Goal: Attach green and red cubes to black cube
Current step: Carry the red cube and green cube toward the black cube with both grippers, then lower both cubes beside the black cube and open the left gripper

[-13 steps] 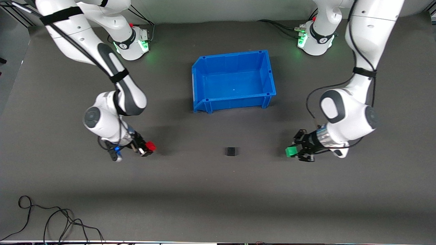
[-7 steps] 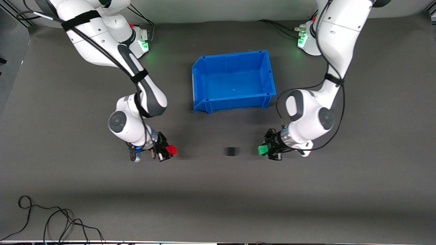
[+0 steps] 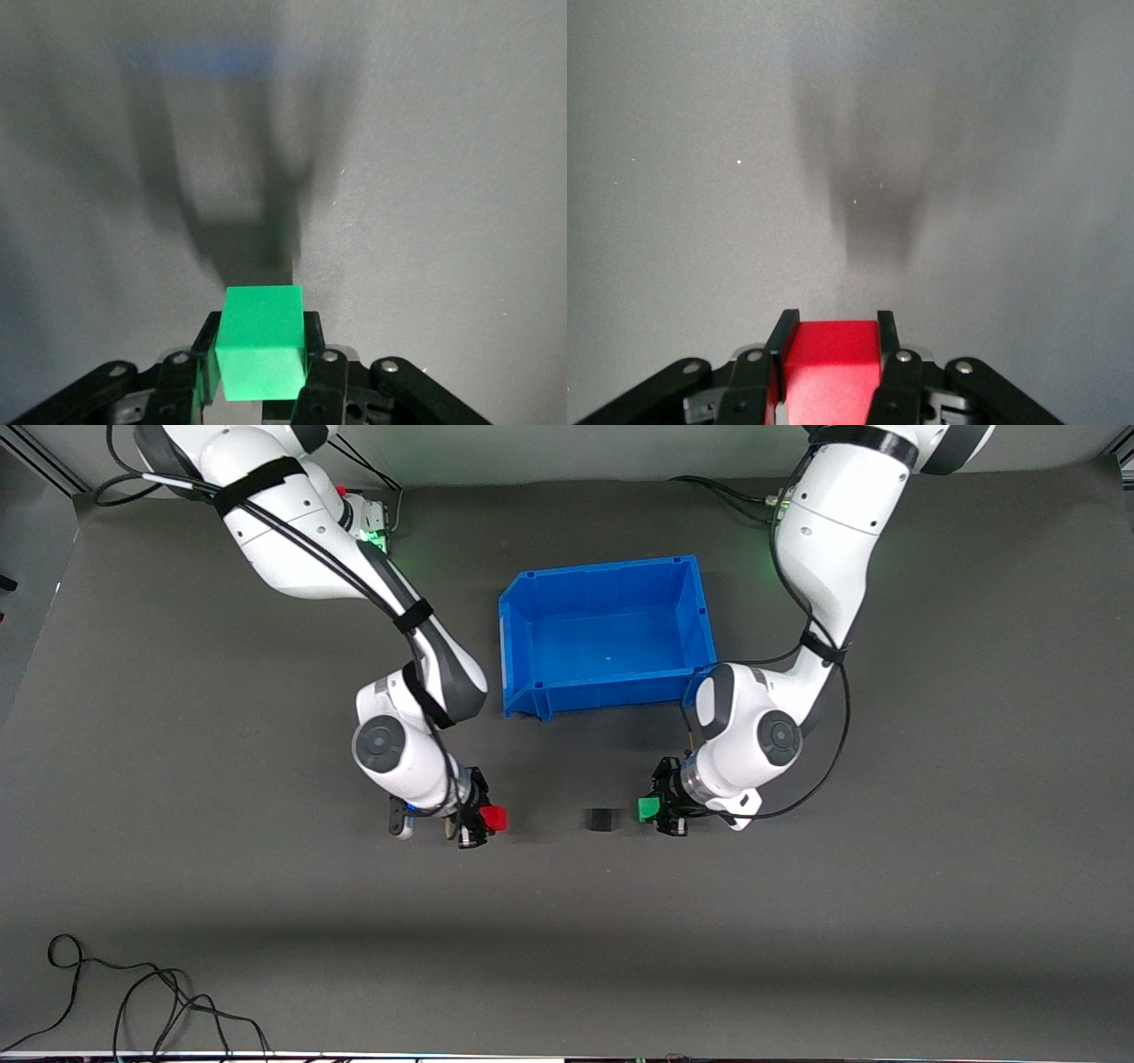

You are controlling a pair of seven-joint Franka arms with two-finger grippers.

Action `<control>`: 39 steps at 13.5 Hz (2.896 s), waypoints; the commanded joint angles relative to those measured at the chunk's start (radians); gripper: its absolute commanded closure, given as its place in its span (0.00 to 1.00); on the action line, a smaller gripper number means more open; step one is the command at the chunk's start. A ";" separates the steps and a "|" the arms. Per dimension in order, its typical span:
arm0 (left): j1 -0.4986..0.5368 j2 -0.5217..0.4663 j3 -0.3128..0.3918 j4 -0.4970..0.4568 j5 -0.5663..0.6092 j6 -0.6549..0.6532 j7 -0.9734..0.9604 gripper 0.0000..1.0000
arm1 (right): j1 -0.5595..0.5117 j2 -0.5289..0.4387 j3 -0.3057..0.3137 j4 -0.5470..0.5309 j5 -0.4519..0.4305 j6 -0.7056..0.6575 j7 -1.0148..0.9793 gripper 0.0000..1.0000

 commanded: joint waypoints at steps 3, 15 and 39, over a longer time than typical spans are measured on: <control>-0.022 0.065 0.020 0.107 0.042 0.001 -0.037 0.94 | 0.088 0.113 -0.015 0.194 -0.078 -0.150 0.215 1.00; -0.074 0.121 0.023 0.182 0.044 0.005 -0.177 0.94 | 0.136 0.286 -0.013 0.404 -0.164 -0.155 0.382 1.00; -0.120 0.111 0.114 0.192 0.097 0.019 -0.261 0.00 | 0.165 0.308 -0.015 0.411 -0.167 -0.148 0.448 1.00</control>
